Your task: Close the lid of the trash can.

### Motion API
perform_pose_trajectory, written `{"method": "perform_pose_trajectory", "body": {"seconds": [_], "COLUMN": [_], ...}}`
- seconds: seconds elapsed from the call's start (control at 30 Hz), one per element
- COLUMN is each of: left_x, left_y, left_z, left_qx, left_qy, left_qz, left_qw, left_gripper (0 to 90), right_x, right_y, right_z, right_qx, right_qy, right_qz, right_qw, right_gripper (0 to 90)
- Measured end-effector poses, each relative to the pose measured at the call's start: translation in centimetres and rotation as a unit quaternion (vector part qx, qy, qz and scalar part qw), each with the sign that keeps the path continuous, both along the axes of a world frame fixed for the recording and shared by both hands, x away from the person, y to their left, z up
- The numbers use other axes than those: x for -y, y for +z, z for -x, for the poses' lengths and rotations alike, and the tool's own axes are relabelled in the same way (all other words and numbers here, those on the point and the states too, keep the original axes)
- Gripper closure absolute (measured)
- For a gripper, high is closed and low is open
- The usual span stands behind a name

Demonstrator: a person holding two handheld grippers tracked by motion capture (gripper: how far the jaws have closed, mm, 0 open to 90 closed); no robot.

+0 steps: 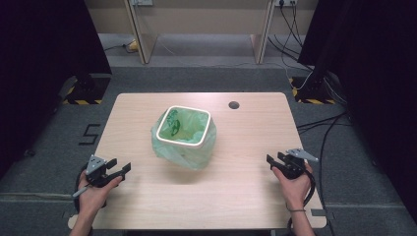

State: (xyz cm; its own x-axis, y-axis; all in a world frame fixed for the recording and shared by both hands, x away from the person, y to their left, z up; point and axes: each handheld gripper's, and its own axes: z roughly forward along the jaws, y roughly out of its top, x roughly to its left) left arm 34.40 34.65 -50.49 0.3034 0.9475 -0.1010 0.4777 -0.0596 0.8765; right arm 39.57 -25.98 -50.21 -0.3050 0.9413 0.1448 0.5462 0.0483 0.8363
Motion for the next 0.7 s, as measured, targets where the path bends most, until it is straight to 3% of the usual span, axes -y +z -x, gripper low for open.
{"method": "perform_pose_trajectory", "body": {"seconds": [0.27, 0.7], "left_x": [0.38, 0.62], "left_y": [-0.3, -0.4], "left_z": [0.12, 0.09], "left_qx": [0.01, 0.022], "left_qy": [-0.006, -0.015], "left_qz": [-0.009, -0.016], "left_qw": [0.9999, 0.9995], "left_gripper": [34.1, 33.2], "right_x": [-0.27, -0.04], "right_y": [-0.29, -0.19], "right_z": [0.35, 0.59], "right_qx": [-0.004, 0.012], "right_qy": [0.004, -0.001], "right_qz": [0.006, 0.009], "right_qw": [1.0, 0.9999], "right_gripper": [47.2, 46.1]}}
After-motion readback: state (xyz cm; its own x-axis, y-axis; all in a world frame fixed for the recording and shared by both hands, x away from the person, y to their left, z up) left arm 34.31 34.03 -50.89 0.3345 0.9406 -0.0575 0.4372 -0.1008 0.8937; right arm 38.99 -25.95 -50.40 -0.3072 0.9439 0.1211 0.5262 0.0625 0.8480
